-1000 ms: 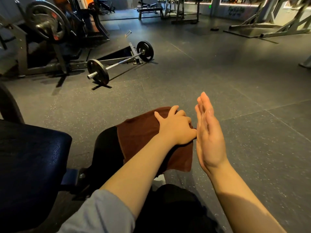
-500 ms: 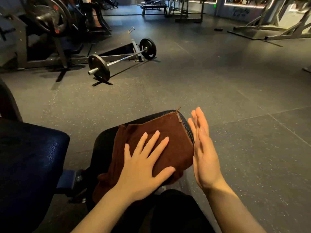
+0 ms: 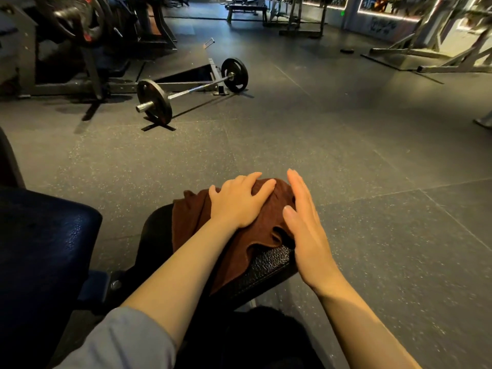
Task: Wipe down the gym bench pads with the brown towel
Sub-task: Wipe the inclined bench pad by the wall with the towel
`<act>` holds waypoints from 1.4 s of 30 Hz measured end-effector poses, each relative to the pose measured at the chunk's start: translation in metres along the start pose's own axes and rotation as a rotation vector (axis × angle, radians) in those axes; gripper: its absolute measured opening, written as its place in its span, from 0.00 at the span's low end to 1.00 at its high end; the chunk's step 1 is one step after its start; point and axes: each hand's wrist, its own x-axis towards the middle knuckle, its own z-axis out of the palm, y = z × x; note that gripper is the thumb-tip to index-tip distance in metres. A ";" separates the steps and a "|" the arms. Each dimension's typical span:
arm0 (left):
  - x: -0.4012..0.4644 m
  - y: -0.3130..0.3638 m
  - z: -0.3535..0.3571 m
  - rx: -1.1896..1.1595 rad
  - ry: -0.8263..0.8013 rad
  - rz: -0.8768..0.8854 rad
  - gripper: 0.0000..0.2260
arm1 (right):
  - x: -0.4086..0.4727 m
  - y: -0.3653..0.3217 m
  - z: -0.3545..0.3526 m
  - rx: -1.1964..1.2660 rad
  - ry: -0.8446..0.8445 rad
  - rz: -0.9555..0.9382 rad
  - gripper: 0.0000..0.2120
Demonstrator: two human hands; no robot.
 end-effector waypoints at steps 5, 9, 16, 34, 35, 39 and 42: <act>-0.041 -0.015 0.003 0.034 -0.012 0.100 0.27 | -0.008 -0.003 0.007 -0.334 0.024 -0.104 0.25; -0.106 -0.050 0.008 0.075 -0.037 0.174 0.32 | -0.008 0.004 0.006 -0.481 0.039 -0.223 0.28; -0.139 -0.071 0.013 0.088 -0.007 0.139 0.30 | -0.009 0.013 0.005 -0.661 -0.004 -0.467 0.30; -0.091 -0.032 0.010 0.135 -0.030 0.110 0.26 | -0.007 0.014 0.000 -0.707 -0.071 -0.457 0.30; -0.112 -0.037 0.012 0.134 -0.019 0.133 0.27 | -0.006 0.014 0.000 -0.710 -0.083 -0.460 0.31; -0.178 -0.084 0.025 0.176 0.089 0.243 0.27 | -0.007 0.012 0.000 -0.716 -0.080 -0.476 0.31; -0.200 -0.121 0.025 0.192 0.088 0.219 0.27 | -0.010 0.013 0.000 -0.750 -0.070 -0.527 0.30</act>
